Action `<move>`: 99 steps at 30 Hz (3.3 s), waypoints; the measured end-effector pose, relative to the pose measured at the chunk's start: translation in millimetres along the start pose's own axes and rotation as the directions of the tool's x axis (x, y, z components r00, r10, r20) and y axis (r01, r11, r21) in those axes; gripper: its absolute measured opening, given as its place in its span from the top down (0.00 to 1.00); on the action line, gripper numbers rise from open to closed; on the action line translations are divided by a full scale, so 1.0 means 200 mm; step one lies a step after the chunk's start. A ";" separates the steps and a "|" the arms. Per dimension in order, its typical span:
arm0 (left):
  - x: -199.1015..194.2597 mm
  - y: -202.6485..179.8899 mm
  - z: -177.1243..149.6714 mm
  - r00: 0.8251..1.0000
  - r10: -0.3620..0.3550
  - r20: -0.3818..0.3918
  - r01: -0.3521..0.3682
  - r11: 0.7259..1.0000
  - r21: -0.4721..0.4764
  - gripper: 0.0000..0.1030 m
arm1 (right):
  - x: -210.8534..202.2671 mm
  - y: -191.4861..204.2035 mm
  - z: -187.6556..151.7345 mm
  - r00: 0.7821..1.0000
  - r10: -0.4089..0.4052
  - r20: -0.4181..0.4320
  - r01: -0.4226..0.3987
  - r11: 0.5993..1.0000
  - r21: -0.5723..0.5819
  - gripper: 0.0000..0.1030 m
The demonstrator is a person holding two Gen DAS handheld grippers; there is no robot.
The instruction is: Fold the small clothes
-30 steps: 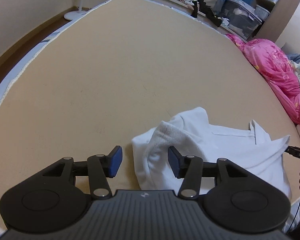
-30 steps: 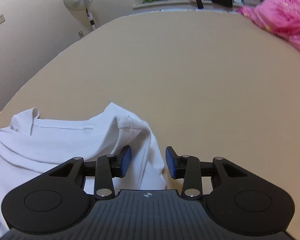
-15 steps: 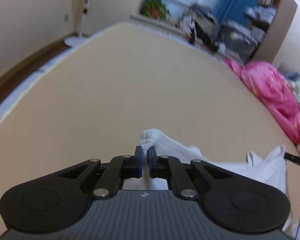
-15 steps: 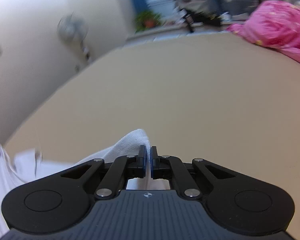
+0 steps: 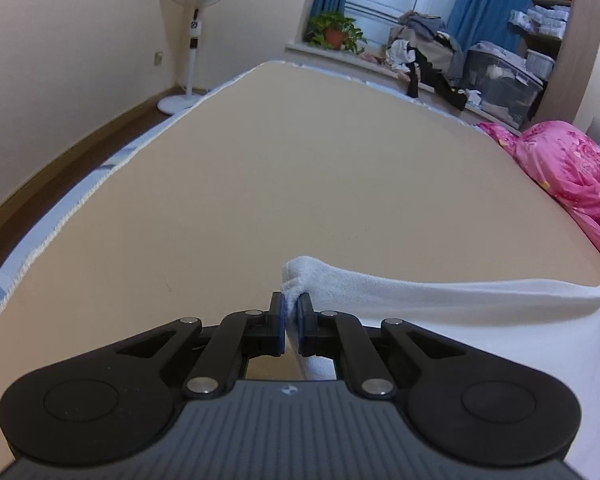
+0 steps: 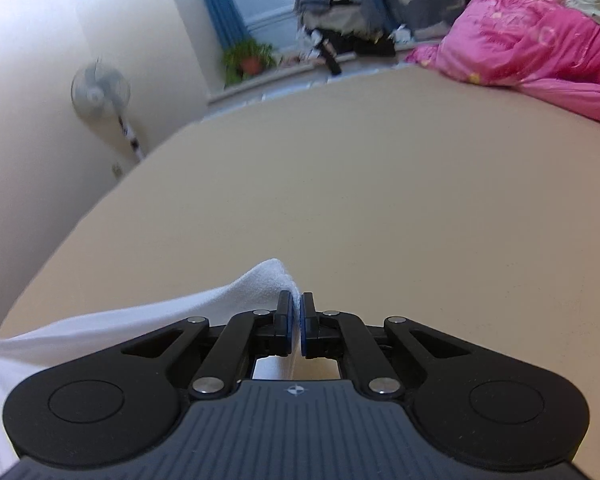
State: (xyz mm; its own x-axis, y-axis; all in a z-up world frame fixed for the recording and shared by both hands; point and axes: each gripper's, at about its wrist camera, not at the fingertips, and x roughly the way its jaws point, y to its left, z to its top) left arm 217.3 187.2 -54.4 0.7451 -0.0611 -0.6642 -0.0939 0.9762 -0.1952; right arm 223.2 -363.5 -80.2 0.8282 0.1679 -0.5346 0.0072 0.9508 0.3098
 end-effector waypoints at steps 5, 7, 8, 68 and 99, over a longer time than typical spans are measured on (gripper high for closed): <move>0.05 0.01 -0.03 0.985 0.003 -0.173 -0.003 1.000 0.002 0.82 | 0.08 -0.03 -0.08 0.979 -0.064 -0.192 0.068 0.998 0.011 0.90; -0.03 0.04 -0.05 0.988 -0.024 -0.154 0.021 1.000 -0.020 0.73 | 0.00 -0.01 -0.07 0.981 -0.069 -0.180 0.066 0.998 -0.019 0.90; -0.06 0.06 -0.06 0.985 -0.059 -0.165 0.051 0.997 -0.056 0.71 | -0.06 0.00 -0.06 0.982 -0.055 -0.182 0.051 0.998 -0.025 0.89; -0.48 0.19 -0.42 0.880 -0.323 -0.348 0.337 0.941 -0.021 0.59 | -0.58 0.24 -0.42 0.955 0.073 -0.287 -0.154 0.951 -0.270 0.76; -0.08 0.08 -0.44 0.870 -0.286 -0.402 0.250 0.958 -0.141 0.78 | -0.43 0.10 -0.21 0.987 -0.090 -0.133 0.077 0.992 -0.101 0.54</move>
State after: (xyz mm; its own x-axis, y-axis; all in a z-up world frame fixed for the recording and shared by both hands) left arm 146.7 185.9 -110.7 0.4097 -0.4158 -0.8119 0.0026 0.8906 -0.4547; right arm 129.7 -347.4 -60.8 0.7426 0.1149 -0.6598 0.0138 0.9823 0.1867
